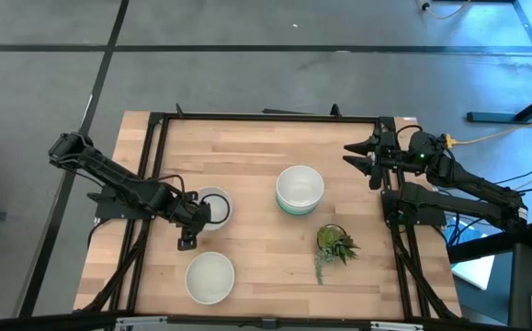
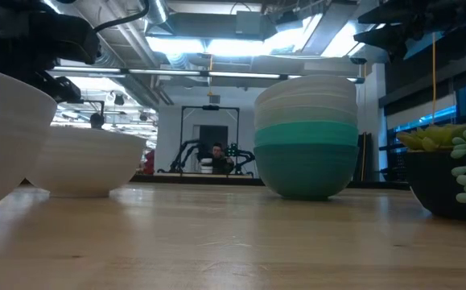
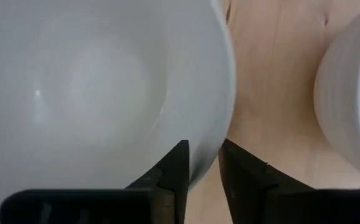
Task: Nest bowls inside each other
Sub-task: Stack the top left white bowl on the top right white bowl
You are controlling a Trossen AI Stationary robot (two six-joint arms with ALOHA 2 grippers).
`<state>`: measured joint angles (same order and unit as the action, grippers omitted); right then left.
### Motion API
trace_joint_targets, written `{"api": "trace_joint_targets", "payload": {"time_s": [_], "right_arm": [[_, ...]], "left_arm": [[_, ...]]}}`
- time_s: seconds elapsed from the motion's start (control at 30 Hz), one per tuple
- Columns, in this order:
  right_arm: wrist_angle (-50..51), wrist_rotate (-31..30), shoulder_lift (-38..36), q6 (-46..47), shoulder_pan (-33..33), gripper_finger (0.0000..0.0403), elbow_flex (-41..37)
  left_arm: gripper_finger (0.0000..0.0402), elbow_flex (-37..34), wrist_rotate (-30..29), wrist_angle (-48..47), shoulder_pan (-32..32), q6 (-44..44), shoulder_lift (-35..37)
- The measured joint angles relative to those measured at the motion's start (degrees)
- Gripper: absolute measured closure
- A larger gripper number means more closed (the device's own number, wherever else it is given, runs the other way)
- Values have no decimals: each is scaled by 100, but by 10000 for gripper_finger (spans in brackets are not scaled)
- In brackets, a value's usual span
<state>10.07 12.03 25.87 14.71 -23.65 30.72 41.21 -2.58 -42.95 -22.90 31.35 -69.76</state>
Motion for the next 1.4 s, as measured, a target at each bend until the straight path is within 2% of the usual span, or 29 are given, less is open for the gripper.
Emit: {"api": "trace_joint_targets", "payload": {"time_s": [0.33,0.77,0.97,1.17,1.4], "right_arm": [[2,-1,2,1,-1,210,0],[3,0,1,5,0,210,1],[4,0,0,23,-1,210,2],[7,0,2,23,1,210,2],[11,0,2,1,1,210,2]], "left_arm": [[392,11,-53,9,0,-7,7],[399,62,-356,-32,211,-150,4],[400,717,-592,-205,656,-984,2],[401,1749,-858,-627,1227,-1948,0],[401,2758,-766,-185,1852,-2849,-4]]}}
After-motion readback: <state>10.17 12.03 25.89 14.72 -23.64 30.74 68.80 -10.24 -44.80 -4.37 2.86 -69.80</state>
